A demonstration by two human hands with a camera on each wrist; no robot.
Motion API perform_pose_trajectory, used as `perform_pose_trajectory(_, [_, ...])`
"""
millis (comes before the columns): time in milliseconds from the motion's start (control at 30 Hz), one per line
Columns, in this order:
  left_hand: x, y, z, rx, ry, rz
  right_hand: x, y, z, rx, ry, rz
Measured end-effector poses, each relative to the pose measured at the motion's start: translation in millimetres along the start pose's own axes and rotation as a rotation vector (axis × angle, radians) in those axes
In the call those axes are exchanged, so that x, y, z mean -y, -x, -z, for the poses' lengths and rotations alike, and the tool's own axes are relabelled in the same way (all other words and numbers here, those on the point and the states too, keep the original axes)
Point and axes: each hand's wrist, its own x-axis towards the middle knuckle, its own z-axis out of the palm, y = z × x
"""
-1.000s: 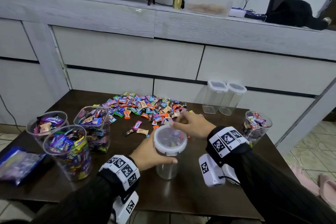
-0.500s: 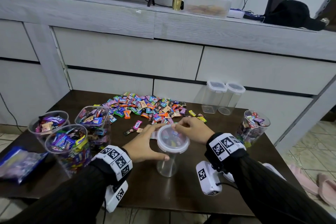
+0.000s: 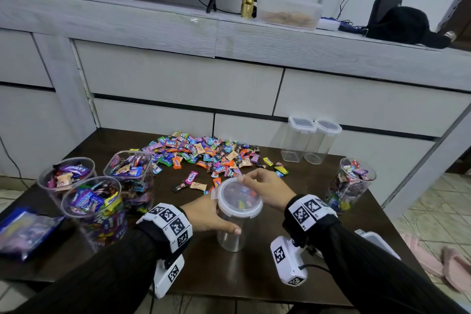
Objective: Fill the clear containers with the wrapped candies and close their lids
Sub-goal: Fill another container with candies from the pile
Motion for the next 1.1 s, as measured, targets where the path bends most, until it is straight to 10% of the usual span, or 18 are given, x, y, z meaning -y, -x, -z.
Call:
perform_pose_trajectory(133, [-2,1,1,0.008,0.01,-0.002,17,11,10,-0.096,0.763,0.17])
perform_pose_trajectory(433, [-7,1,3,0.038,0.043,-0.061,35,32,-12,0.18,0.657,0.422])
perform_pose_trajectory(633, [0,1,0,0.0,0.156,-0.003,40,32,16,0.014,0.276,0.327])
perform_pose_trajectory(1100, [5,1,3,0.028,0.14,0.002,-120,69,87,0.048,0.904,-0.368])
